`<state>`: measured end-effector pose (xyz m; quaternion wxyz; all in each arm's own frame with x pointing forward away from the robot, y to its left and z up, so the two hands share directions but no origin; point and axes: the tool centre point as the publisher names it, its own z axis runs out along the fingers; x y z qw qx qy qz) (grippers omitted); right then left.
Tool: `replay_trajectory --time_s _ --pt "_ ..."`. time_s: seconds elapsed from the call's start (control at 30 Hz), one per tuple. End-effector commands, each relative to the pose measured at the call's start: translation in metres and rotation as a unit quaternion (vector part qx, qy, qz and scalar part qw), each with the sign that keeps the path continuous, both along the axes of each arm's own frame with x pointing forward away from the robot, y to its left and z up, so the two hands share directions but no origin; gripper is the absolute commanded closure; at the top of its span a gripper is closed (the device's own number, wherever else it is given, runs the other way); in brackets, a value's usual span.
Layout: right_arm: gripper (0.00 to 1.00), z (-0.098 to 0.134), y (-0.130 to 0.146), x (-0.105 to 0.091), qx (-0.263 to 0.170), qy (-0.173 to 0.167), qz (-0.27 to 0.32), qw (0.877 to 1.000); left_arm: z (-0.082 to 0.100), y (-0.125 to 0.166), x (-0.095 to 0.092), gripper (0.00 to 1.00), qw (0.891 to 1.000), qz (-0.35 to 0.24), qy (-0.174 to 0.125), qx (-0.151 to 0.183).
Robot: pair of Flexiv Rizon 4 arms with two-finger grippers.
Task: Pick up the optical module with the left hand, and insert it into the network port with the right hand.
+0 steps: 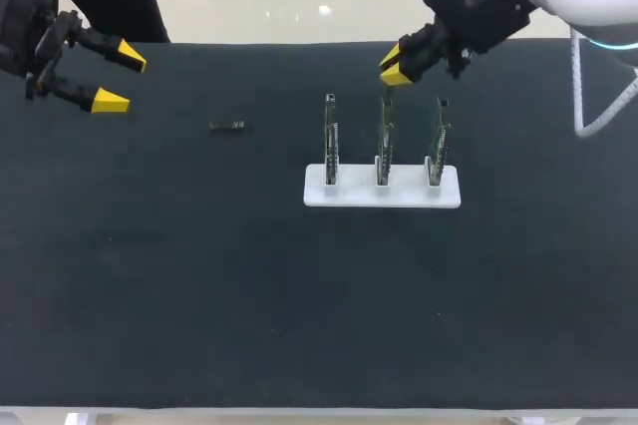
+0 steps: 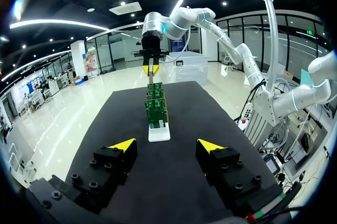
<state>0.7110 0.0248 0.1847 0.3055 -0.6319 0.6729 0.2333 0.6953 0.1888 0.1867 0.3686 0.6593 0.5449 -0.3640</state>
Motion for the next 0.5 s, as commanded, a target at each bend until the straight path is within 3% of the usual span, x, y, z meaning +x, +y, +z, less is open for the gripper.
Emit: replay_trajectory --time_s 0.03,0.5 --pt "1.0 -0.0008 -0.0001 0.0087 0.004 0.007 0.01 1.0 0.0 0.0 0.0009 0.0 1.0 -0.001 0.0 0.001" --pt "1.0 -0.0064 0.0016 0.0092 0.004 0.005 0.011 1.0 0.0 0.0 0.0009 0.0 1.0 -0.001 0.0 0.001"
